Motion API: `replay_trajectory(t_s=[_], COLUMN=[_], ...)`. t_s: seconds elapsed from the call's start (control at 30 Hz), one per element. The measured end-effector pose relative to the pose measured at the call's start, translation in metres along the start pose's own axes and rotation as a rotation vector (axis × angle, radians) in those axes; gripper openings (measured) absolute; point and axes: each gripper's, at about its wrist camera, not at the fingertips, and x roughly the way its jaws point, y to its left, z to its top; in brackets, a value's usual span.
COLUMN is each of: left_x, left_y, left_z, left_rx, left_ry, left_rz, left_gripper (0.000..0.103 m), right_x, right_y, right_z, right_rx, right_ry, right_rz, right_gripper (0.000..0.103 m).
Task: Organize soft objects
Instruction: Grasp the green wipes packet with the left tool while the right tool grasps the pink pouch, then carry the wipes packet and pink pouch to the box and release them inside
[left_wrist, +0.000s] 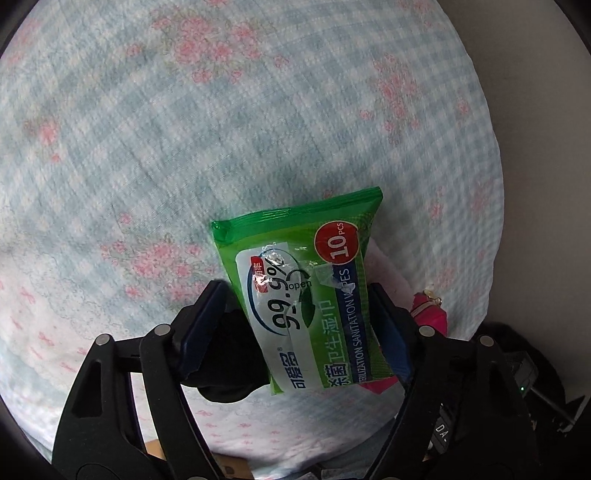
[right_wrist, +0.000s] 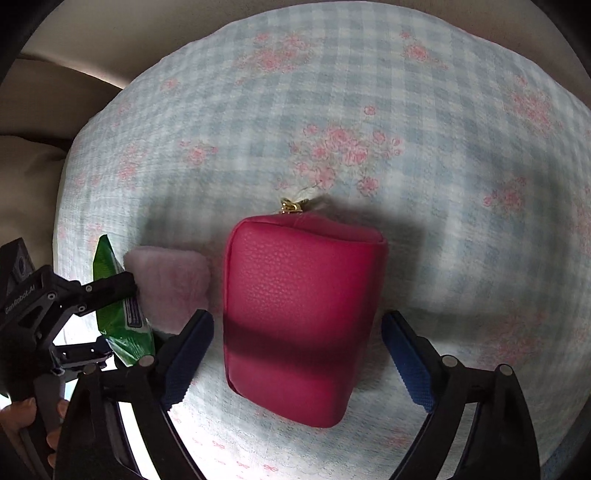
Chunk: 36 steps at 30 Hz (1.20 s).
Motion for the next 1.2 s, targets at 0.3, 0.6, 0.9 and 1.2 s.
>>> replay_trajectory(t_s=[0.3, 0.6, 0.9, 1.2], left_x=[-0.004, -0.022, -0.062, -0.139], left_y=[-0.007, -0.003, -0.006, -0.025], left_z=[-0.004, -0.023, -0.046, -0.102], left_rx=[0.003, 0.003, -0.005, -0.008], left_ry=[-0.03, -0.068, -0.133, -0.258], left_rz=[-0.023, -0.033, -0.055, -0.098], left_gripper=[0.042, 0.039, 0.039, 0.039], right_x=[0.002, -0.017, -0.065, -0.155], right_y=[0.0, 0.004, 0.008, 0.036], right_z=[0.004, 0.013, 0.011, -0.009], right_rx=[-0.018, -0.073, -0.157, -0.344], right_ry=[0.0, 0.013, -0.03, -0.097], right_rz=[-0.012, 0.053, 0.093, 0.15], right_gripper=[0.059, 0.037, 0.036, 0.036])
